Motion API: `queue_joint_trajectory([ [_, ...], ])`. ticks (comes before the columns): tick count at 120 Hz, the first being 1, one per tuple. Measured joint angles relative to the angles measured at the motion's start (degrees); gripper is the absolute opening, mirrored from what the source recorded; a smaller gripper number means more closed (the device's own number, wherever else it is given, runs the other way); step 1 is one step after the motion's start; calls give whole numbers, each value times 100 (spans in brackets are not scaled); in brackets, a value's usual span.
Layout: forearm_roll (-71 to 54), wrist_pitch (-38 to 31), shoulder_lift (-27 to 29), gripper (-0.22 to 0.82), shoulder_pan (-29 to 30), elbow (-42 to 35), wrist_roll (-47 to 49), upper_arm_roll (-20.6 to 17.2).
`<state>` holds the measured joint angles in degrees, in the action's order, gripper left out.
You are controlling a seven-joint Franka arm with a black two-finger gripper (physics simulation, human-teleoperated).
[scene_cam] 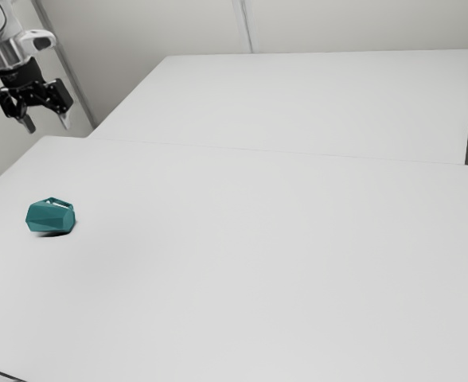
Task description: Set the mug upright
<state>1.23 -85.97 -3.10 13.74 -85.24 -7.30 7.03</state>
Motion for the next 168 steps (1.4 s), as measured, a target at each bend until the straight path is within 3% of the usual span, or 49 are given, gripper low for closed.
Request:
queue_joint_trajectory([
  [36, 460, -356, -399, 58, 976, -12, -815, -17],
  [97, 1962, -1003, -1103, 58, 2750, -137, -3033, -21],
  [168, 3861, -1109, -2526, 58, 3842, 336, -5365, -39],
])
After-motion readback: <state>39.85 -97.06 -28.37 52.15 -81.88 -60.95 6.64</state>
